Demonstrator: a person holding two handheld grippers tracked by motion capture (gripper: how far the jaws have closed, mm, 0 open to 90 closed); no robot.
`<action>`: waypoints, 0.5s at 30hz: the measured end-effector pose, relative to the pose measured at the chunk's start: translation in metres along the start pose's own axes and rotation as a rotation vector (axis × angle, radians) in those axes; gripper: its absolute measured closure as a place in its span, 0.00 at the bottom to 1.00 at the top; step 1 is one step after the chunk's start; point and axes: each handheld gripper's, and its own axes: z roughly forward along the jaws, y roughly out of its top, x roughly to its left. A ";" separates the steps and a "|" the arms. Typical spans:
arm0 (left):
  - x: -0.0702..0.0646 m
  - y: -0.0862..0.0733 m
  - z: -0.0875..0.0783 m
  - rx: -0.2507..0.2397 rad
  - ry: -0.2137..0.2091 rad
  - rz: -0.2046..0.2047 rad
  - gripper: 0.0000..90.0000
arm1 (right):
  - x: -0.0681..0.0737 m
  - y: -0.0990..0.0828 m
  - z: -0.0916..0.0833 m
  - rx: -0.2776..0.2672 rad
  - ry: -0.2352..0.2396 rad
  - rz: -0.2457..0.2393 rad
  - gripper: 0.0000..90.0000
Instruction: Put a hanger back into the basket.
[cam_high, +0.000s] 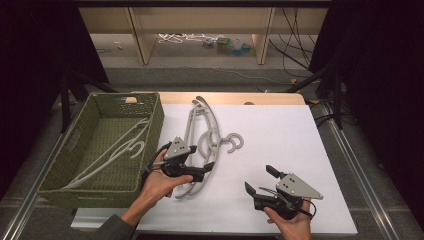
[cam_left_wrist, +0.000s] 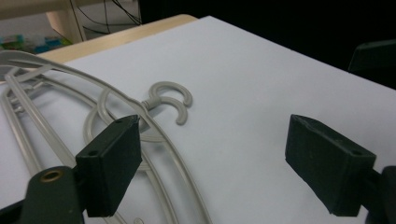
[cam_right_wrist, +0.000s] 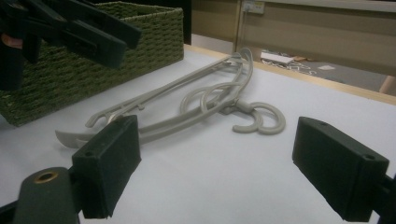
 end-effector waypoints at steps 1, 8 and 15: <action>0.000 0.001 0.003 0.014 0.003 0.003 0.24 | 0.000 0.000 0.000 0.000 -0.001 0.000 0.18; 0.002 0.007 0.029 0.151 0.022 0.035 0.27 | -0.001 0.000 0.000 -0.006 -0.004 0.002 0.18; 0.004 0.010 0.059 0.273 0.027 0.030 0.33 | -0.001 0.001 -0.001 -0.011 -0.005 0.002 0.18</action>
